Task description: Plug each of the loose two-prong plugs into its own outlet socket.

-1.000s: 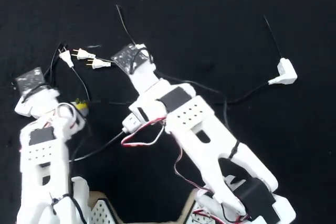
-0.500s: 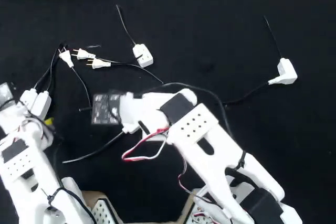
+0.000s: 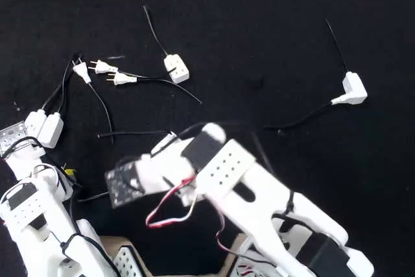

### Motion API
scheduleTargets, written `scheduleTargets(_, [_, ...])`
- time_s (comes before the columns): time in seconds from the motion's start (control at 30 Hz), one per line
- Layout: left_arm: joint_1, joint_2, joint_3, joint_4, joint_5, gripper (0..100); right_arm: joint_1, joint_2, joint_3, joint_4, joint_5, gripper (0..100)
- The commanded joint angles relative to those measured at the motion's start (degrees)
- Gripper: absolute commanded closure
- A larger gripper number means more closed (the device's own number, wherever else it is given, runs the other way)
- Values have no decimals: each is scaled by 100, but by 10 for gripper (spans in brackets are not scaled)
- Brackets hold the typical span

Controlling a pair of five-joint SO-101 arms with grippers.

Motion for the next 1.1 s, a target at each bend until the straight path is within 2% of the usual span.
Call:
scheduleTargets(0.0, [-84,-44,-22,-62,-44,734,-176,-92,382,-1055,-431,751])
scheduleTargets(0.13, [-303,-44,-48,-53,-26,734,-149,576,330,-1521,-624,751])
scheduleTargets(0.37, [-400,-44,-13,-62,-18,734,-149,1947,-708,-1538,-598,751])
scheduleTargets(0.67, [-400,-9,-4,-88,-26,734,176,2738,-1455,-1530,563,751])
scheduleTargets(0.87, [-391,0,-4,-88,-35,734,897,2993,-1604,-1574,949,751])
scheduleTargets(1.07, [-391,0,-4,-79,-35,734,949,3495,-1613,-1679,1064,751])
